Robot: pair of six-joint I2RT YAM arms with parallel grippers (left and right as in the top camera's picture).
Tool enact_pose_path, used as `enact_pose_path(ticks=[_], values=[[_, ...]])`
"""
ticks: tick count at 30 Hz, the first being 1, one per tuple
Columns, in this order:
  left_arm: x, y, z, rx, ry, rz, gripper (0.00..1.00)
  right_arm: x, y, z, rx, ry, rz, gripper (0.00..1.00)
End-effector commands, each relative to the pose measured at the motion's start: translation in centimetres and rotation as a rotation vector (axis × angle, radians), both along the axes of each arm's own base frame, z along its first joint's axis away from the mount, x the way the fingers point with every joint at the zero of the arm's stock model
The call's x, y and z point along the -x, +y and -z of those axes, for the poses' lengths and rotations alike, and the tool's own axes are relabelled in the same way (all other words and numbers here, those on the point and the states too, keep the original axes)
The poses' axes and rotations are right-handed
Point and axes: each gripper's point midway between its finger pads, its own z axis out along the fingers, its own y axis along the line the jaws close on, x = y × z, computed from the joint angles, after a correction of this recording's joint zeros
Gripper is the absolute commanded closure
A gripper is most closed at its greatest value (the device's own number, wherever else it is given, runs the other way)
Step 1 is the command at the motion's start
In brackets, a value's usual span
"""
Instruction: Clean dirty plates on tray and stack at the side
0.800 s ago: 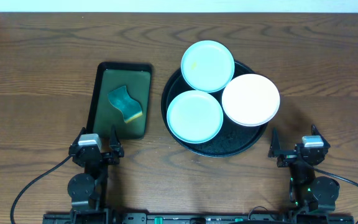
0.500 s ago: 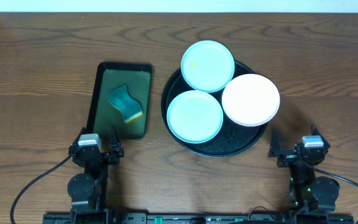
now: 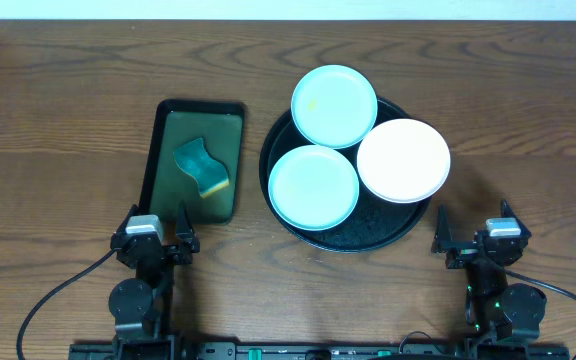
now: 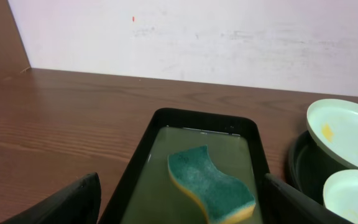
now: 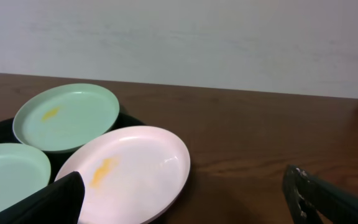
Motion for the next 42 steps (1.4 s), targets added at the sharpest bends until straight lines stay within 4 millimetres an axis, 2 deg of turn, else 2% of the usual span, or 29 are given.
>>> enact_pose_path(ticks=[1,25,26,28,31,33,37,40,42], values=[[0.1,-0.2,1.4,-0.009,0.048,0.014,0.19,0.0,-0.4,0.1,0.013,0.001,0.015,0.01],[0.1,-0.2,1.3,-0.009,0.047,0.014,0.19,0.0,-0.4,0.1,0.013,0.001,0.015,0.01],[0.0,-0.3,0.7,0.001,0.021,0.018,0.19,0.0,-0.4,0.1,0.013,0.001,0.015,0.01],[-0.1,-2.0,-0.6,0.115,-0.034,0.108,0.19,0.0,-0.4,0.1,0.013,0.001,0.015,0.01],[0.7,-6.3,-3.2,0.339,-0.095,0.361,0.19,0.0,-0.4,0.1,0.013,0.001,0.015,0.01],[1.5,-7.9,-5.3,0.428,-0.142,0.466,0.19,0.0,-0.4,0.1,0.013,0.001,0.015,0.01],[2.2,-7.4,-9.5,0.393,-0.328,0.479,0.19,0.0,-0.4,0.1,0.013,0.001,0.015,0.01],[3.9,-7.5,-13.4,0.34,-0.499,0.514,0.19,0.0,-0.4,0.1,0.013,0.001,0.015,0.01],[4.3,-6.9,-15.0,0.335,-0.553,0.486,0.19,0.0,-0.4,0.1,0.013,0.001,0.015,0.01]])
